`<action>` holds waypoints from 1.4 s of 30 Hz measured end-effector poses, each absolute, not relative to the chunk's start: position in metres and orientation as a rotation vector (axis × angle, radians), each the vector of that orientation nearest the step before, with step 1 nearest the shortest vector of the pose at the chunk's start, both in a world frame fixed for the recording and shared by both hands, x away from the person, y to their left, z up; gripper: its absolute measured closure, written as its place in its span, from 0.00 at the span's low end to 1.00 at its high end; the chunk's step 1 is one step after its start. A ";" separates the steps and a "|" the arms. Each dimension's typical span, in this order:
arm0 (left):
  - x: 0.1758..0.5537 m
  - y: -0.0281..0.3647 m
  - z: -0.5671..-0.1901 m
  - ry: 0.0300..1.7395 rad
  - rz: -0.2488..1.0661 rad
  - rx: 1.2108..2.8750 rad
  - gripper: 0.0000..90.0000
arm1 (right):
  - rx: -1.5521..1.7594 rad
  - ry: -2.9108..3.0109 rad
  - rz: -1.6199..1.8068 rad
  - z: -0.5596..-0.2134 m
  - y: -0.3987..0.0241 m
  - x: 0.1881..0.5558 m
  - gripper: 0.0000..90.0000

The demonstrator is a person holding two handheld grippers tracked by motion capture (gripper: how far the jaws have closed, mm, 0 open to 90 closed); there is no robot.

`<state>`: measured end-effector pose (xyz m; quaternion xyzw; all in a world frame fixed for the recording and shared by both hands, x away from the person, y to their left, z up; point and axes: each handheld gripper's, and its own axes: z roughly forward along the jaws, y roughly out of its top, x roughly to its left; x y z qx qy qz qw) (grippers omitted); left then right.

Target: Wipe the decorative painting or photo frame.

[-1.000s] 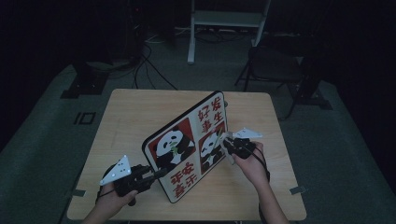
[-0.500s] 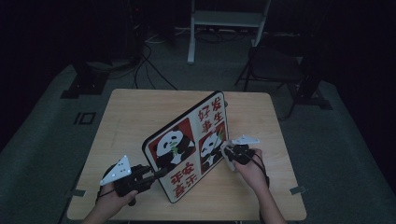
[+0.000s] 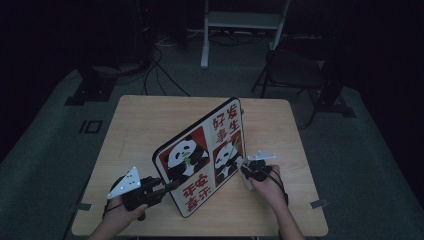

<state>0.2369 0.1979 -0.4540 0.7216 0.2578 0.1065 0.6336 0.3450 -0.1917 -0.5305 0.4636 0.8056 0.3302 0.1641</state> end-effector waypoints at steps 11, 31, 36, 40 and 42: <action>0.237 0.198 -0.454 0.591 0.245 1.650 0.80 | 1.270 2.188 1.109 -0.480 -0.196 0.339 0.87; 0.237 0.198 -0.454 0.593 0.253 1.646 0.80 | 1.028 1.969 1.416 -0.357 -0.176 0.339 0.87; 0.237 0.198 -0.455 0.594 0.253 1.644 0.81 | 0.998 1.944 1.438 -0.341 -0.166 0.343 0.87; 0.237 0.198 -0.455 0.595 0.255 1.643 0.81 | 0.979 1.946 1.449 -0.335 -0.158 0.347 0.87; 0.238 0.198 -0.455 0.593 0.255 1.644 0.81 | 0.970 1.943 1.458 -0.332 -0.154 0.348 0.87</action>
